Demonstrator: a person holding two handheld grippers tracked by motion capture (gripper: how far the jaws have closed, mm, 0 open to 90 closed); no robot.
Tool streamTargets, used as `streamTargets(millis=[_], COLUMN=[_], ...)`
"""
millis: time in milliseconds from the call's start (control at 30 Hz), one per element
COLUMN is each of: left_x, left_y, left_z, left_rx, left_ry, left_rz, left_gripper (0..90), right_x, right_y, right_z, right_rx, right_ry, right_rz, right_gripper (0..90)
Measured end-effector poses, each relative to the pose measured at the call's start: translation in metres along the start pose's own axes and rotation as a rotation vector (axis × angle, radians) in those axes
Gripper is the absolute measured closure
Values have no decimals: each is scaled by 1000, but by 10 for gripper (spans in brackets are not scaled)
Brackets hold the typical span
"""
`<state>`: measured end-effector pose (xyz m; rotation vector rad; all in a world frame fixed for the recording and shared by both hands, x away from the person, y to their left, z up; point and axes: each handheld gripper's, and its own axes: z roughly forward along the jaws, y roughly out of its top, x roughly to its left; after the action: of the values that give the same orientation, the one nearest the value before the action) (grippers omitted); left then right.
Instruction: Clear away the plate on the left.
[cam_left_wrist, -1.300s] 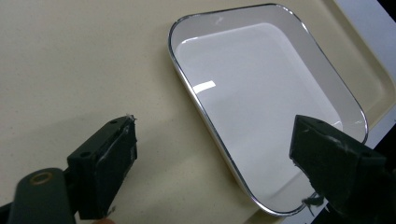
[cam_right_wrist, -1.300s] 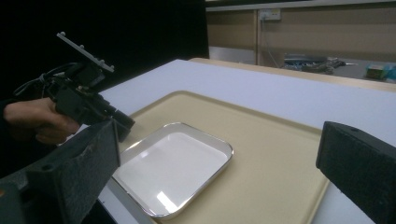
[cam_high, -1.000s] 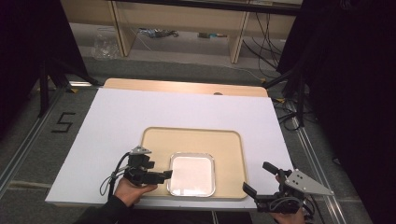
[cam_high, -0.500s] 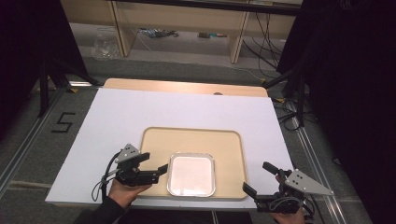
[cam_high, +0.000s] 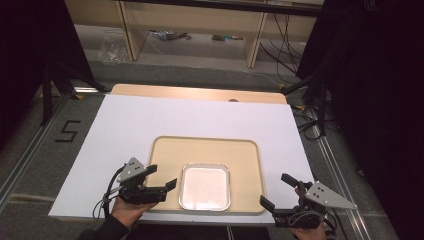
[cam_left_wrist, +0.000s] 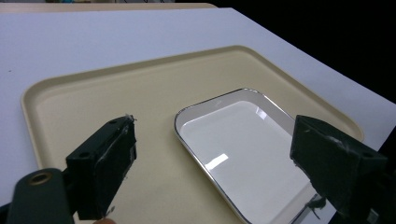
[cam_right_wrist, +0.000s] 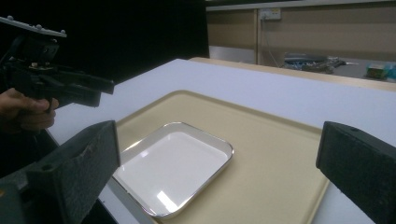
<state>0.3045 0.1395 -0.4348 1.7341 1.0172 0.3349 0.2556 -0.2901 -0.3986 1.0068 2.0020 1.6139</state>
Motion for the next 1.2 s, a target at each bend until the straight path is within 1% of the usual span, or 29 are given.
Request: streamTargets(millis=[100, 133, 167, 200, 233, 300, 333, 367, 400, 433, 467, 500, 533, 567, 600, 633, 667, 700, 733, 767, 833, 933, 967, 1000, 1033, 1100, 1133, 1167, 1200], left_x=[-5, -6, -7, -8, -8, -8, -8, -7, -6, -6, -6, -5, -5, -4, -3, -3, -1, -1, -1, 1, 1, 1, 1, 0, -1, -1, -1, -1, -1], left_y=[-1, -1, -1, -2, -2, -2, -2, -2, -2, -3, -3, -3, -4, -5, -5, -6, -5, -6, -6, -7, -7, -8, -8, -9, -9, -10, -10, -10, -10], left_z=[-3, -5, -6, -8, -9, -11, -12, -14, -16, -17, -18, -19, -21, -22, -22, -24, -26, -27, -31, -35, -38, -41, -43, -43, -44, -45, -46, -46, -47], left_rx=[1, 3, 0, -8, -10, -17, -29, -29, -30, -34, -33, -34, -37, -36, -43, -46, -50, -62, -54, -50, -48, -56, -56, -73, -70, -71, -69, -68, -77], left_ry=[5, 8, 5, 4, 4, 9, 7, 8, 9, 12, 10, 6, 13, 5, -13, 0, -4, -8, 29, 31, 34, 37, 34, 29, 34, 30, 36, 36, 40], left_rz=[17, 31, 37, 26, 29, 31, 24, 36, 36, 30, 32, 34, 24, 27, 49, 45, 62, 58, 34, 54, 64, 64, 73, 60, 63, 82, 108, 106, 143], left_gripper=[143, 142, 143, 143, 143, 143, 143, 143, 144, 144, 144, 145, 145, 145, 145, 145, 145, 145, 146, 146, 146, 146, 146, 146, 146, 146, 146, 146, 146], right_x=[0, 0, 1, 0, 0, 0, 0, 1, 1, 0, 1, 1, 1, 1, 1, 1, 0, 0, 0, 0, 0, 0, 0, 0, 0, 0, 0, 0, 0], right_y=[0, 0, 0, 0, 0, 0, 0, 0, 0, 0, 0, 0, 0, 0, 0, 0, 0, 0, 0, 0, 0, 0, 0, 0, 0, 0, 0, 0, 0], right_z=[0, 0, 0, 0, 0, 0, 0, 0, 1, 0, 0, 0, 1, 1, 1, 0, 0, 0, 0, 0, 0, 1, 1, 1, 1, 1, 1, 1, 1], right_rx=[-2, -1, 6, 2, -1, 0, 1, 7, 5, -1, 5, 7, 5, 2, 4, 3, -2, -1, -1, -1, -2, -2, -2, -2, -2, -2, -1, -1, 0], right_ry=[0, -2, 7, 2, 0, 0, 1, 13, 13, -1, 10, 13, 17, 18, 14, 8, 1, 1, 0, 0, 1, -2, -1, 0, 0, 1, 1, 1, 1], right_rz=[-1, -4, 11, 2, -5, -1, -1, 18, 13, -6, 21, 18, 15, 16, 8, 6, -10, -8, -7, -6, -7, -11, -11, -11, -14, -13, -13, -14, -15], right_gripper=[3, 3, 3, 3, 3, 3, 3, 3, 3, 3, 3, 3, 3, 3, 3, 3, 3, 3, 3, 3, 3, 3, 3, 3, 3, 3, 3, 3, 3])
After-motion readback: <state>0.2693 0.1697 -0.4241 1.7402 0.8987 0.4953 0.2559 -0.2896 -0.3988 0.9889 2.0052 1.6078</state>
